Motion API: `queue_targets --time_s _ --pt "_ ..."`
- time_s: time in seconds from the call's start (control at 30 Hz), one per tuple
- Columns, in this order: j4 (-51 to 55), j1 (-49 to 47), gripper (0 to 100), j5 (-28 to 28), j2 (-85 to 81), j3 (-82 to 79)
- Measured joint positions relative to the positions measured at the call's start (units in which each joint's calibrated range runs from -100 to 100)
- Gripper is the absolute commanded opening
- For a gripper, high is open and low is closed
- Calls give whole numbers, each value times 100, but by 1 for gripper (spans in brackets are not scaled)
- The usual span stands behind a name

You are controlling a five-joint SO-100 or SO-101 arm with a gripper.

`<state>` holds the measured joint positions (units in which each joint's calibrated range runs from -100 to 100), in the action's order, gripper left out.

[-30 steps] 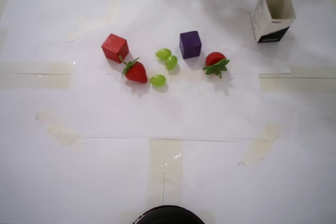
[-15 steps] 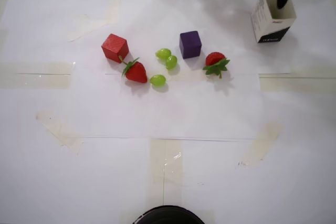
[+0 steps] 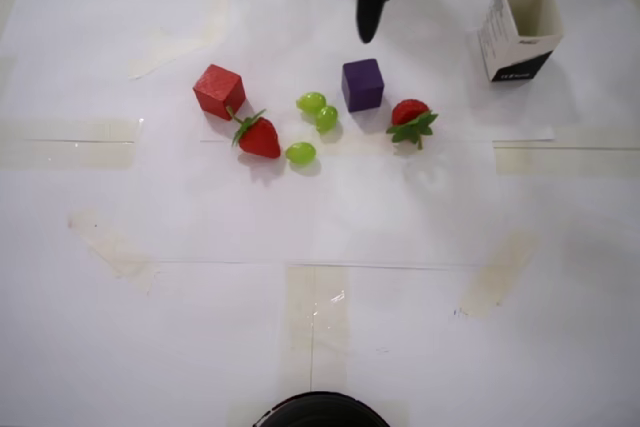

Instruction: Pick up the grapes and place them in the box.

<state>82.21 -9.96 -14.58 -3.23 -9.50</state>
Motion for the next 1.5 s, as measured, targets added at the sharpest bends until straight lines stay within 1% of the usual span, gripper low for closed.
queue_targets --time_s 0.2,0.37,0.53,0.73,1.07,1.37,1.5 --pt "-972 599 22 718 345 -579" --pt "-1628 772 22 967 491 -1014" --pt "-2087 816 22 1001 636 -1394" --pt "-2379 974 21 1006 636 -1674" --pt "-2696 1124 20 1001 700 -2000" --pt "-2877 951 19 894 763 -2072" --pt "-2909 981 17 904 763 -2081"
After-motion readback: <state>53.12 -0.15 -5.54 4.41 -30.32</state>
